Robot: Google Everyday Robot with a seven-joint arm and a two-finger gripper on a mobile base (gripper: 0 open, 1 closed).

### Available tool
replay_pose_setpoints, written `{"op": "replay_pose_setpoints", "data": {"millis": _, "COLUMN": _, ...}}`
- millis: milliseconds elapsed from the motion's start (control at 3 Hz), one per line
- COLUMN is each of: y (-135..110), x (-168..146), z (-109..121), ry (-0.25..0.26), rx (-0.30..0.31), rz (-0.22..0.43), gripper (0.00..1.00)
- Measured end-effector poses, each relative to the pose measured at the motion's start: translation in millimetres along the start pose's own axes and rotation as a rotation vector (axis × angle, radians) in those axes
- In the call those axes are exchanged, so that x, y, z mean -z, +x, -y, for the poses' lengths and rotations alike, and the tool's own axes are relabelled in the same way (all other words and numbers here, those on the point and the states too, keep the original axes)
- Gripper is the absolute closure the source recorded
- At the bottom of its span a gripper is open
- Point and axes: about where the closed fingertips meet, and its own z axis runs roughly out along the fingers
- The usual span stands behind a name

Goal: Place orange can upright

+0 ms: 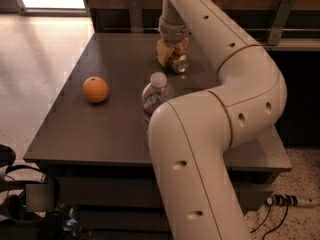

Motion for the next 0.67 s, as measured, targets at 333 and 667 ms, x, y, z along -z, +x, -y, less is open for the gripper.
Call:
{"op": "replay_pose_setpoints", "data": {"millis": 333, "y": -3.6, "x": -3.0, "z": 0.5, "ry": 0.002, "rx": 0.001, "rz": 0.01, "gripper": 1.0}}
{"op": "replay_pose_setpoints", "data": {"millis": 667, "y": -3.8, "x": -1.8, "z": 0.6, "ry": 0.002, "rx": 0.001, "rz": 0.01, "gripper": 1.0}}
